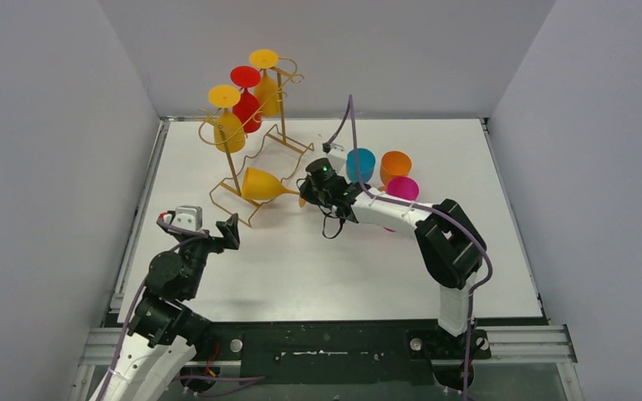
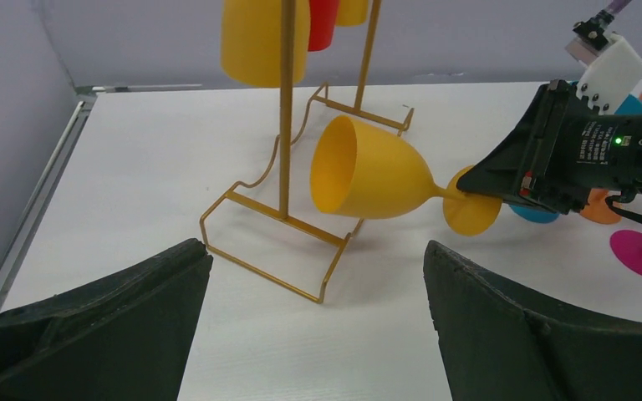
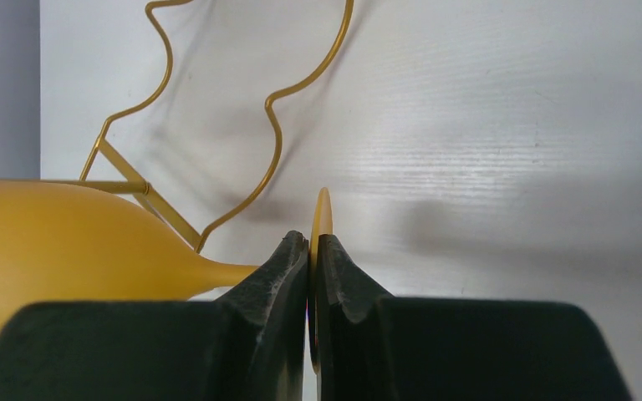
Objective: Take the wine glass off the wine glass rack
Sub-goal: Pick up the wine glass at the center of the board, then place the wine glass at the center of the board.
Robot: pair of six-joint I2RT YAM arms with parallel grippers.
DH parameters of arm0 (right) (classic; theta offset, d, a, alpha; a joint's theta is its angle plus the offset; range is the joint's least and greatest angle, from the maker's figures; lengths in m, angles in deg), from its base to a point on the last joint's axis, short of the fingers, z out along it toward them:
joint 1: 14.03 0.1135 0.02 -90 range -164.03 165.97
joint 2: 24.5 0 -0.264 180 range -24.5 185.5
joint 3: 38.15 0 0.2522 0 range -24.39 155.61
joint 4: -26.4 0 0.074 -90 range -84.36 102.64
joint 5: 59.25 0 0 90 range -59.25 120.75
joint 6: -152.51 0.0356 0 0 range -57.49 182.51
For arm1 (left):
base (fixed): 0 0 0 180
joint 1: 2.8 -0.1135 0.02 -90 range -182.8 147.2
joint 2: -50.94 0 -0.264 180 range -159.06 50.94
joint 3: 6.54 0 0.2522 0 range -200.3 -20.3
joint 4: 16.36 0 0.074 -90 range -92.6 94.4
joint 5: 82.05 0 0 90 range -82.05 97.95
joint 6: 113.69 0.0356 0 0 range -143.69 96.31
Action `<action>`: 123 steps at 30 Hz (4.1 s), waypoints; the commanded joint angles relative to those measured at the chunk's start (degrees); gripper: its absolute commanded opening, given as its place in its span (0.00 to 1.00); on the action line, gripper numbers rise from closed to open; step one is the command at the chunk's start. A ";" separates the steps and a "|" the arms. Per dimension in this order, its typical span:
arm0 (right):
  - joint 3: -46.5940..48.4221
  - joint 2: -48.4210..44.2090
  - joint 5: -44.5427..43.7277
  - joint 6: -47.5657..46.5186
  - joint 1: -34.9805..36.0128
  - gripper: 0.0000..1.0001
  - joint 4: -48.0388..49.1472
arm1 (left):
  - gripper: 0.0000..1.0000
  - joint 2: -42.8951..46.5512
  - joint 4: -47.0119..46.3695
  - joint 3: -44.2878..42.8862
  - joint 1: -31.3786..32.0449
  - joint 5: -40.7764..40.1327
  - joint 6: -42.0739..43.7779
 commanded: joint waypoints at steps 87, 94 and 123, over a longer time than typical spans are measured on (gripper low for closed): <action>-29.77 -41.66 27.16 -11.77 -4.78 0.28 7.18 | 0.00 -26.91 6.90 -23.55 10.28 47.12 -0.85; -26.47 -44.37 21.83 -15.24 -4.82 0.42 -1.18 | 0.00 -29.18 15.67 -27.13 11.01 46.60 4.73; -8.15 -37.22 33.27 -13.41 2.83 0.48 -15.06 | 0.00 -38.90 30.01 -36.39 23.40 38.62 23.70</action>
